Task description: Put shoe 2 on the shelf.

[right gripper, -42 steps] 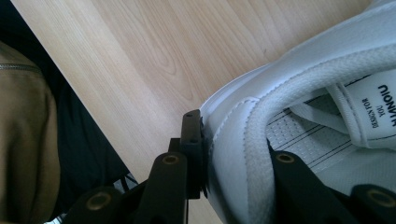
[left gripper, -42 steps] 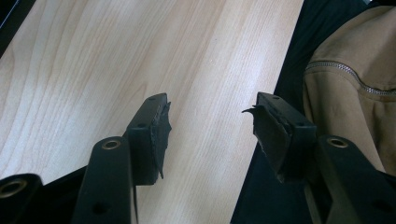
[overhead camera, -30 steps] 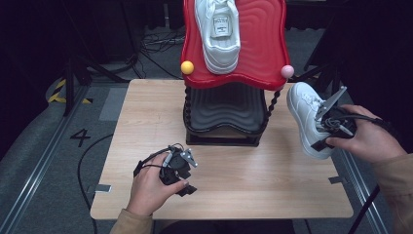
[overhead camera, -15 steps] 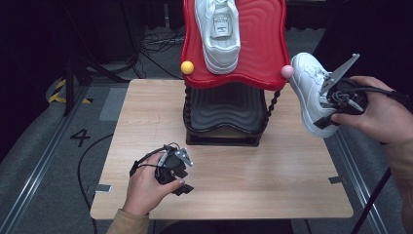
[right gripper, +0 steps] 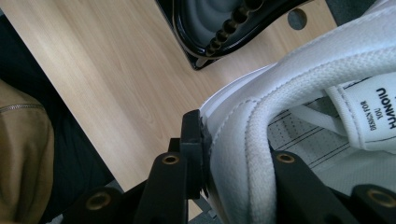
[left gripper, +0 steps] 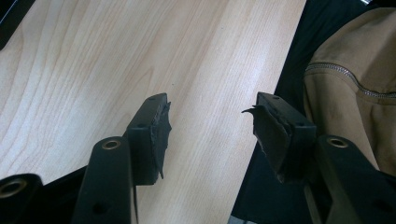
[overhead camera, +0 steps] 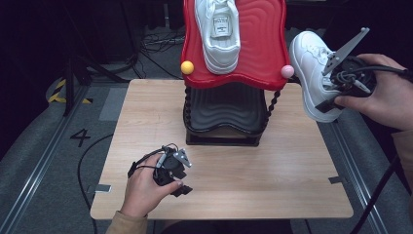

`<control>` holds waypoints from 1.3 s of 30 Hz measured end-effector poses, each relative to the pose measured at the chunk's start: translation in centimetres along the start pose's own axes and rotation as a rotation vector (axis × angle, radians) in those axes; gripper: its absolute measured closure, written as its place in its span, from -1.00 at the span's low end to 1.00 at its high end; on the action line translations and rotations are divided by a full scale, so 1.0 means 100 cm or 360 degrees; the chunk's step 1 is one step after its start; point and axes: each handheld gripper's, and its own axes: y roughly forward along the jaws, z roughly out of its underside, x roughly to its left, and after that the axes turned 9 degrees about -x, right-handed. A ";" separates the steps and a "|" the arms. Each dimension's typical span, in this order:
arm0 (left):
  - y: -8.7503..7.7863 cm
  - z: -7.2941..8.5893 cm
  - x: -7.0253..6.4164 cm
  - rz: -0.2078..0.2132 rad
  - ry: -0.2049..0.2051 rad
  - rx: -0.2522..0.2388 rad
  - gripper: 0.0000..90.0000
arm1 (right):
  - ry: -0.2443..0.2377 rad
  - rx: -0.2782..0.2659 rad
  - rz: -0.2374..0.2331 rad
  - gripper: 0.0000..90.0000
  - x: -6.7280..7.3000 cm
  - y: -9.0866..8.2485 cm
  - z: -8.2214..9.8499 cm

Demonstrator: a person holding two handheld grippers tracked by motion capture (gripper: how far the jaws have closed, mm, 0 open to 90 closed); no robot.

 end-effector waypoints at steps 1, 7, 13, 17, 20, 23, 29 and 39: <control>0.000 0.000 0.000 0.0002 0.0001 0.0001 0.03 | -0.0005 0.0003 0.0015 0.69 0.000 -0.003 -0.003; 0.001 -0.001 0.003 0.0013 0.0004 0.0003 0.03 | -0.0013 -0.0012 0.0060 0.69 -0.001 -0.019 -0.020; 0.002 0.000 0.006 0.0023 -0.0003 0.0010 0.03 | -0.0016 -0.0028 0.0093 0.69 0.000 -0.035 -0.037; 0.001 0.000 0.006 0.0021 -0.0003 -0.0005 0.03 | -0.0032 -0.0034 0.0119 0.69 0.002 -0.043 -0.054; 0.000 0.001 0.007 0.0026 -0.0004 -0.0016 0.03 | -0.0047 -0.0043 0.0131 0.69 0.002 -0.047 -0.067; 0.000 0.002 0.009 0.0017 -0.0006 -0.0011 0.03 | -0.0062 -0.0044 0.0132 0.69 0.003 -0.048 -0.078; -0.001 0.003 0.011 0.0013 -0.0015 -0.0010 0.03 | -0.0081 -0.0067 0.0115 0.69 0.004 -0.045 -0.102; -0.002 0.005 0.011 0.0011 -0.0028 -0.0013 0.02 | -0.0135 -0.0046 0.0143 0.69 0.008 -0.027 -0.140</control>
